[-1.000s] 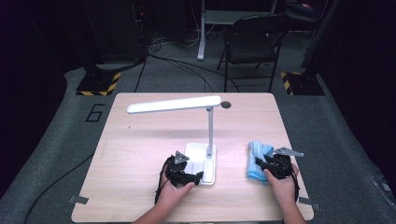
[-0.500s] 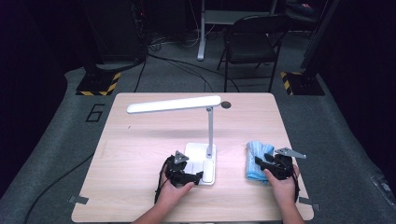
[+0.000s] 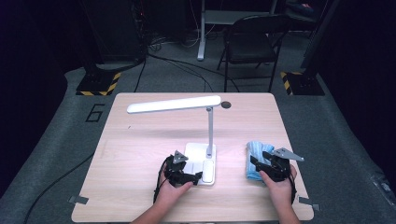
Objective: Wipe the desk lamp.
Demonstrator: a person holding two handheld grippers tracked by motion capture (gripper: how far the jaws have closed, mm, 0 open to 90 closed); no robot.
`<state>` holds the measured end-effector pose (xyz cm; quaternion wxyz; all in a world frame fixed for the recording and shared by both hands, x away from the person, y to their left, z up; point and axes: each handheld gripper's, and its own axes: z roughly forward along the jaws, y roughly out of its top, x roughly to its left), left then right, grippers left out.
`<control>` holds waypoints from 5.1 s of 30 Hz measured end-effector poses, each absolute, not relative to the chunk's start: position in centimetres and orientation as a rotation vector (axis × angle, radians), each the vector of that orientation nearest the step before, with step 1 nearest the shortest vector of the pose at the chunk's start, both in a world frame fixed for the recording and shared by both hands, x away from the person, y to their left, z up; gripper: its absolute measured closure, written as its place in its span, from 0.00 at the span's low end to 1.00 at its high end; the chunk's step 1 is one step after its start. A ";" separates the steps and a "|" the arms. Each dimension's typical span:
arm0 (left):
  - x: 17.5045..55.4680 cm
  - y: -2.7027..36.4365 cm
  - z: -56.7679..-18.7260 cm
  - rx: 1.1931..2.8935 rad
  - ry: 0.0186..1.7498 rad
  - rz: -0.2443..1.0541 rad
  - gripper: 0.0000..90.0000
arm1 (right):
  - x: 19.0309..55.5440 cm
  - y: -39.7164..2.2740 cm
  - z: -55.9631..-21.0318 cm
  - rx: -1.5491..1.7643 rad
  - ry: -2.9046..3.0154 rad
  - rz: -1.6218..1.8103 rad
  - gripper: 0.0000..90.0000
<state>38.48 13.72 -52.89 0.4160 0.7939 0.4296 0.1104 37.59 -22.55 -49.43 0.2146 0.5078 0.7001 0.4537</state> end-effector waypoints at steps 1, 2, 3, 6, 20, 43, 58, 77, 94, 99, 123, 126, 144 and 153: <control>38.5 13.9 -52.8 1.997 1.081 0.274 0.05 | 37.5 -22.3 -49.5 1.410 1.950 1.250 0.39; 38.5 14.1 -52.7 1.993 1.083 0.274 0.08 | 37.6 -22.0 -49.6 1.386 1.963 1.243 0.38; 38.5 14.3 -52.7 1.980 1.093 0.272 0.12 | 37.5 -21.7 -49.6 1.389 1.966 1.238 0.37; 38.6 14.7 -52.5 1.953 1.099 0.241 0.17 | 37.4 -20.9 -49.5 1.355 1.992 1.243 0.37; 39.2 15.8 -52.2 1.957 1.109 0.267 0.20 | 36.4 -18.9 -47.4 1.258 1.960 1.251 0.38; 39.8 17.7 -51.8 1.919 1.158 0.268 0.22 | 36.9 -10.1 -51.0 1.141 2.279 1.258 0.36; 39.7 18.3 -52.0 1.907 1.188 0.274 0.22 | 37.4 -7.1 -51.6 1.106 2.327 1.214 0.27; 40.1 18.8 -52.4 1.916 1.215 0.273 0.22 | 37.4 -7.9 -51.9 1.134 2.348 1.238 0.28; 40.6 18.5 -52.3 1.889 1.213 0.277 0.22 | 37.4 -9.8 -51.9 1.166 2.329 1.272 0.44; 41.0 18.7 -52.2 1.884 1.210 0.263 0.22 | 38.3 -9.6 -51.9 1.148 2.334 1.275 0.46; 41.7 21.8 -51.4 1.867 1.186 0.279 0.23 | 37.4 -8.3 -50.2 1.100 2.321 1.339 0.41; 41.9 21.4 -51.4 1.892 1.159 0.276 0.24 | 36.0 -8.5 -50.3 1.102 2.338 1.360 0.42; 43.2 19.7 -52.0 1.959 1.064 0.293 0.24 | 34.0 -7.5 -52.1 1.127 2.437 1.338 0.42; 43.8 19.6 -52.3 1.960 1.063 0.273 0.24 | 33.8 -7.4 -52.2 1.141 2.454 1.338 0.43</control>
